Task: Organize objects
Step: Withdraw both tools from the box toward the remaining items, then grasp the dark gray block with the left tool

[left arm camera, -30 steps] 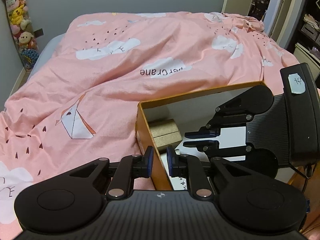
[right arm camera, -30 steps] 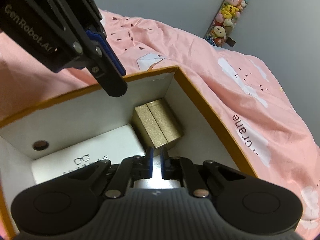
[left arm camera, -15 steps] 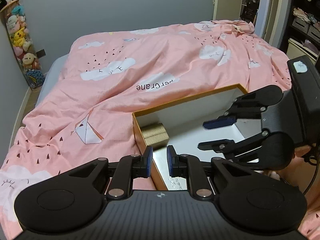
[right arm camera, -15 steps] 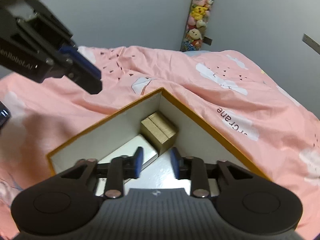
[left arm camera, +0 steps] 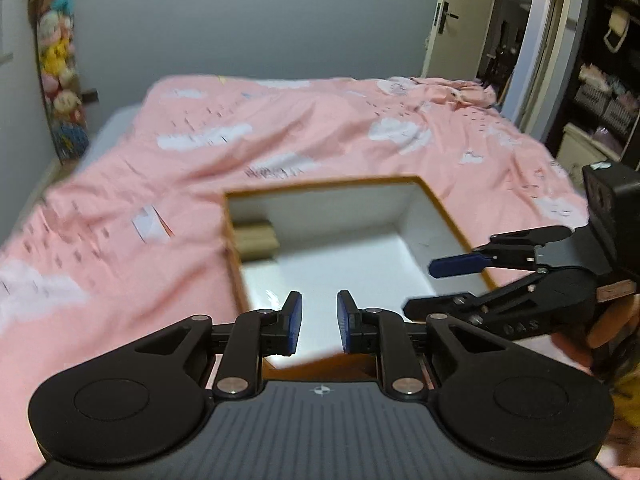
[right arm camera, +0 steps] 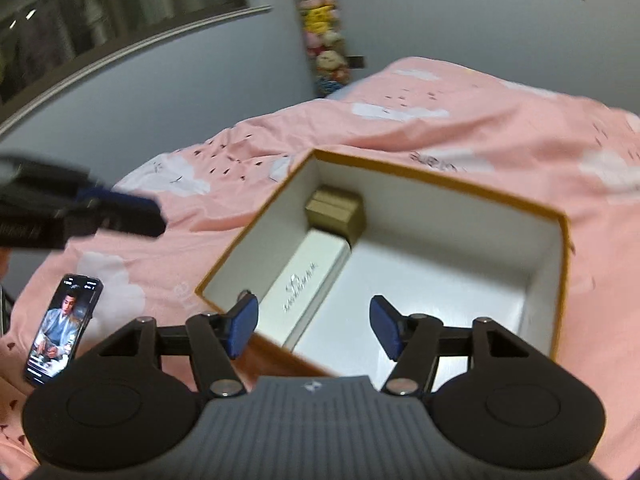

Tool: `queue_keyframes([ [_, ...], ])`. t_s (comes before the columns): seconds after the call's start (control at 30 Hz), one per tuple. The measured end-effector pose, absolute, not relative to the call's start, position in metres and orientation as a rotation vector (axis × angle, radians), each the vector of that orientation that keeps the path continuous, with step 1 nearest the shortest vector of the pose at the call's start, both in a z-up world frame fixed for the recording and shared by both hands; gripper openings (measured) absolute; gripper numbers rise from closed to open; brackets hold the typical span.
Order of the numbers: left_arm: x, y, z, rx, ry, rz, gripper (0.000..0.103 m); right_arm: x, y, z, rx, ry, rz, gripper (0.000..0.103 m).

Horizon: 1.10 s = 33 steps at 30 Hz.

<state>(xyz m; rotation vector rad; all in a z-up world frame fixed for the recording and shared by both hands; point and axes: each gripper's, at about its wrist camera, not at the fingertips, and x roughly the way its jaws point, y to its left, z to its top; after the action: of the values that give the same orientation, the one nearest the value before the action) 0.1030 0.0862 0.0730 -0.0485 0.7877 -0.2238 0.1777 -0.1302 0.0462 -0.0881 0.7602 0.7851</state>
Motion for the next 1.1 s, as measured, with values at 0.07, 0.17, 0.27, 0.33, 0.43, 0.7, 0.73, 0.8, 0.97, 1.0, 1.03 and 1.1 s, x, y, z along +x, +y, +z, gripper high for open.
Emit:
queue_keyframes([
  [0.07, 0.09, 0.08, 0.061, -0.106, 0.803, -0.251, 0.023, 0.165, -0.139, 0.041, -0.069, 0.765, 0.762, 0.064],
  [0.17, 0.076, 0.071, 0.041, -0.179, 0.843, -0.297, 0.023, 0.14, -0.15, 0.033, -0.065, 0.778, 0.737, 0.064],
  [0.27, 0.063, 0.065, 0.02, -0.236, 0.876, -0.322, 0.023, 0.116, -0.16, 0.025, -0.075, 0.784, 0.698, 0.062],
  [0.33, 0.055, 0.063, 0.008, -0.295, 0.901, -0.33, 0.023, 0.102, -0.166, 0.018, -0.081, 0.786, 0.664, 0.06],
  [0.43, 0.048, 0.06, -0.008, -0.339, 0.953, -0.333, 0.024, 0.084, -0.173, 0.004, -0.07, 0.826, 0.64, 0.056],
  [0.7, 0.033, 0.048, -0.046, -0.431, 1.036, -0.321, 0.053, 0.059, -0.176, -0.021, -0.131, 0.861, 0.598, 0.041],
  [0.73, 0.032, 0.047, -0.05, -0.441, 1.043, -0.313, 0.057, 0.058, -0.176, -0.021, -0.132, 0.862, 0.6, 0.041],
  [0.8, 0.029, 0.043, -0.057, -0.46, 1.06, -0.307, 0.059, 0.058, -0.176, -0.023, -0.136, 0.866, 0.598, 0.041],
  [0.97, 0.032, 0.041, -0.065, -0.495, 1.079, -0.324, 0.062, 0.06, -0.177, -0.029, -0.13, 0.88, 0.588, 0.04],
  [1.0, 0.034, 0.04, -0.066, -0.499, 1.081, -0.324, 0.062, 0.06, -0.177, -0.029, -0.129, 0.879, 0.588, 0.04],
  [1.03, 0.035, 0.04, -0.067, -0.5, 1.083, -0.326, 0.062, 0.061, -0.177, -0.03, -0.128, 0.878, 0.587, 0.04],
  [1.1, 0.038, 0.038, -0.071, -0.506, 1.093, -0.329, 0.062, 0.061, -0.176, -0.03, -0.128, 0.876, 0.586, 0.04],
])
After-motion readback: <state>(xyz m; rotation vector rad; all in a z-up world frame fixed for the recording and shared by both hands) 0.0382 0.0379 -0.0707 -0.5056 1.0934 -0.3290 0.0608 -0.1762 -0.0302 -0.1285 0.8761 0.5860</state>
